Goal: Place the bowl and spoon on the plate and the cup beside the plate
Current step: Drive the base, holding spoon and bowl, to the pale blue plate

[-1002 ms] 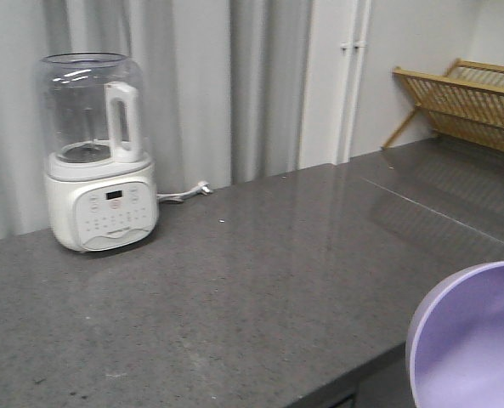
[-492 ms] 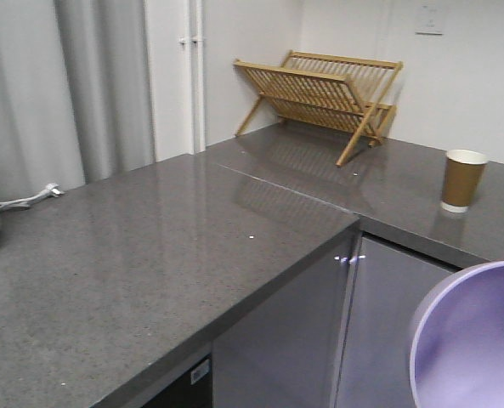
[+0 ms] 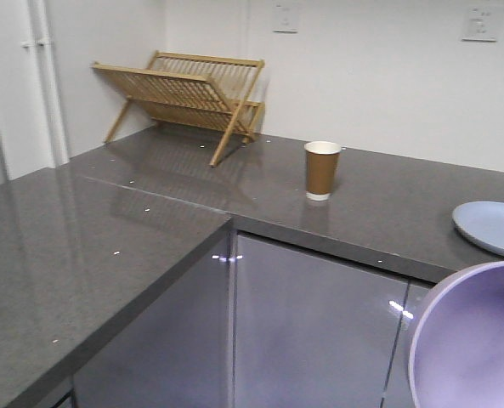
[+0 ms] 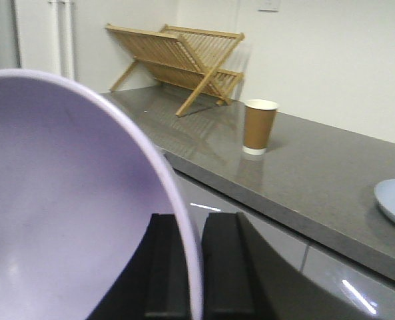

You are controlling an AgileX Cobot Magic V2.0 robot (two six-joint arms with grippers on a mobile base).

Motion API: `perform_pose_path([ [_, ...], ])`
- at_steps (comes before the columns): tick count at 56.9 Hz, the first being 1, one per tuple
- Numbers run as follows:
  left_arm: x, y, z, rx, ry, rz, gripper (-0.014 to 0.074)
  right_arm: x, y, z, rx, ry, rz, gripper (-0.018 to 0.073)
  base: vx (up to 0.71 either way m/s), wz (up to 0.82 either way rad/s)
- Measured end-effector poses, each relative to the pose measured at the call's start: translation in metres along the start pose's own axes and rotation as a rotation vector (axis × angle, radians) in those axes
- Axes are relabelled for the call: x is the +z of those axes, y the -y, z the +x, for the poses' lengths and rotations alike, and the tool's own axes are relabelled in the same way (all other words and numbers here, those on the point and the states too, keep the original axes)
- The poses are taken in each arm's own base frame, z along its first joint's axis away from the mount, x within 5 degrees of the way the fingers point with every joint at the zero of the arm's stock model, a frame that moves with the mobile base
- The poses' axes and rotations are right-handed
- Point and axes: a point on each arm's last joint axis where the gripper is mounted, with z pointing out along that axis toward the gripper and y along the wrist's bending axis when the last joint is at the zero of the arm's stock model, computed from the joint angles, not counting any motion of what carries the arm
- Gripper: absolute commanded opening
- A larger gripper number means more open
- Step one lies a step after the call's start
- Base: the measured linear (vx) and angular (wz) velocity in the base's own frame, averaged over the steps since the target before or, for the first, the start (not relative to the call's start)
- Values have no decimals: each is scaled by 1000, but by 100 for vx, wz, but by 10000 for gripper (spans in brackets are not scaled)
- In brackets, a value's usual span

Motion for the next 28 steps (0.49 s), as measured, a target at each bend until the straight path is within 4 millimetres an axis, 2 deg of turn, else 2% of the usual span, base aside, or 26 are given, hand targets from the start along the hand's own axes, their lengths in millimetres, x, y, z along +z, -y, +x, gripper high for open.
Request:
perform_pose_path([
  [15,0,0,0,0,0,0,-6,0,0,0,0,0,0,-8,22,-62],
  [28,0,0,0,0,0,0,-6,0,0,0,0,0,0,-8,28,-48],
])
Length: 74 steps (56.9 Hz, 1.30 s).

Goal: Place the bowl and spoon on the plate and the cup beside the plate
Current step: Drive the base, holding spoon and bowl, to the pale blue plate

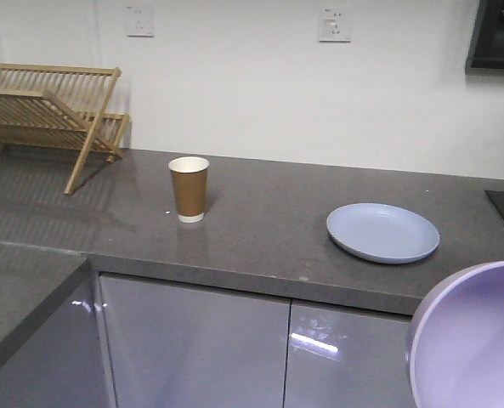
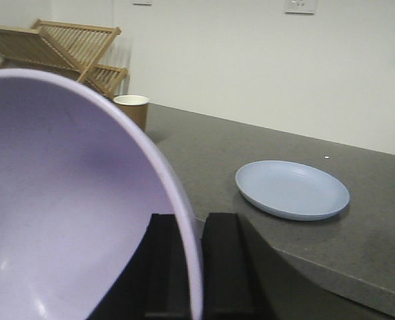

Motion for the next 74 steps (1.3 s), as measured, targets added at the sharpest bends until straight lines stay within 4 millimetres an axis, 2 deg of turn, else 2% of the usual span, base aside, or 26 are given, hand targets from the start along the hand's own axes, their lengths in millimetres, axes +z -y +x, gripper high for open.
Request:
perform_pose_path([
  [74,0,0,0,1,0,0,-6,0,0,0,0,0,0,-8,37,-14],
])
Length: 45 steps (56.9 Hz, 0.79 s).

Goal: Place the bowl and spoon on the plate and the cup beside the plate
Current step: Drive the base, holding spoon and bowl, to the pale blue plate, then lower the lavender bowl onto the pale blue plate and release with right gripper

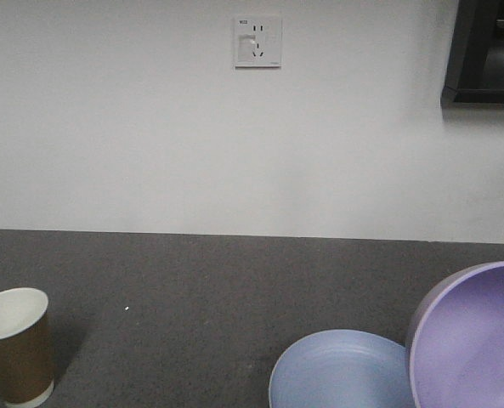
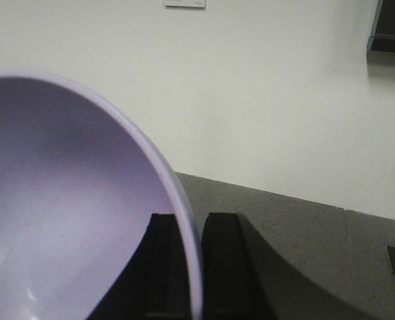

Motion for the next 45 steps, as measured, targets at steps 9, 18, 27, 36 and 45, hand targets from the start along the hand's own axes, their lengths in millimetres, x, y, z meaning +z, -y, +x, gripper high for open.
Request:
perform_pose_path([
  [9,0,0,0,0,0,0,-6,0,0,0,0,0,0,-8,28,-8],
  [18,0,0,0,0,0,0,-6,0,0,0,0,-1,0,-8,19,-11],
  [27,0,0,0,0,0,0,-6,0,-1,0,0,1,-8,-8,9,-13],
  [36,0,0,0,0,0,0,-6,1,-7,0,-4,3,-65,-8,1,-3],
  [45,0,0,0,0,0,0,-6,0,-9,0,-5,1,-81,-8,0,2],
])
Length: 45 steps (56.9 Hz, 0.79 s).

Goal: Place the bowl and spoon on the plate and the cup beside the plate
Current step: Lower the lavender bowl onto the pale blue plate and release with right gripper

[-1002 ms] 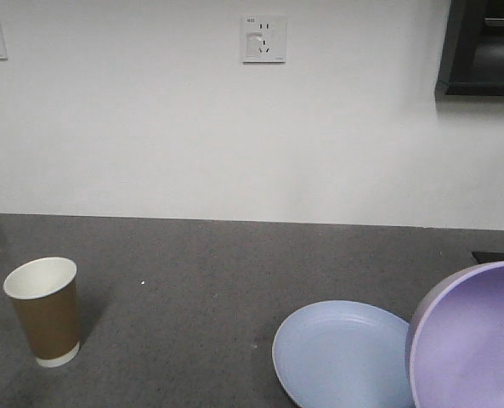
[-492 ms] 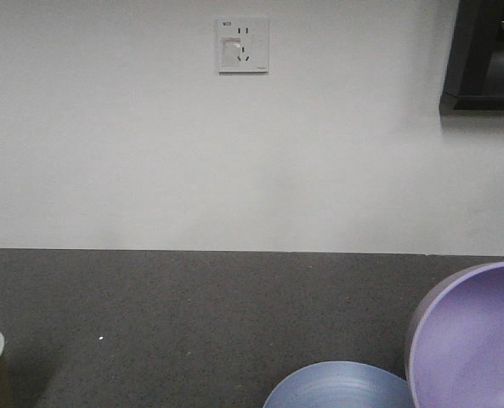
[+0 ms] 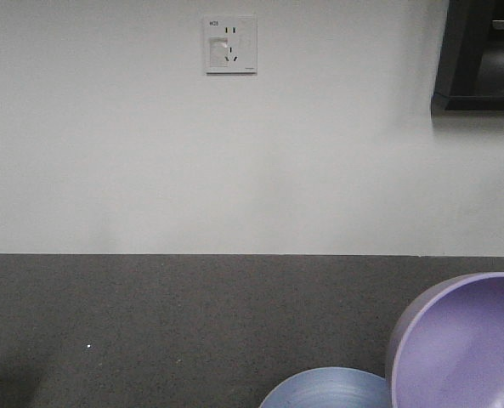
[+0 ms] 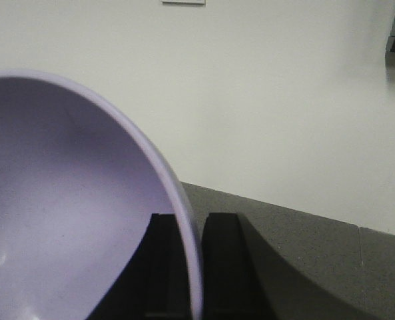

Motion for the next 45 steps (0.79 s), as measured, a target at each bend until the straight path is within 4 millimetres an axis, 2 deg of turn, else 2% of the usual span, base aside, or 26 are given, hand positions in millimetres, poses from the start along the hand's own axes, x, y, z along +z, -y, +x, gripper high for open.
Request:
perform_pose_path([
  [33,0,-1,1,18,-1,-8,-6,0,0,0,6,2,-1,-8,0,0],
  [41,0,-1,1,18,-1,-8,-6,0,-1,-2,55,18,-8,-8,0,0],
  [45,0,-1,1,18,-1,-8,-6,3,0,-1,137,14,-11,-8,0,0],
])
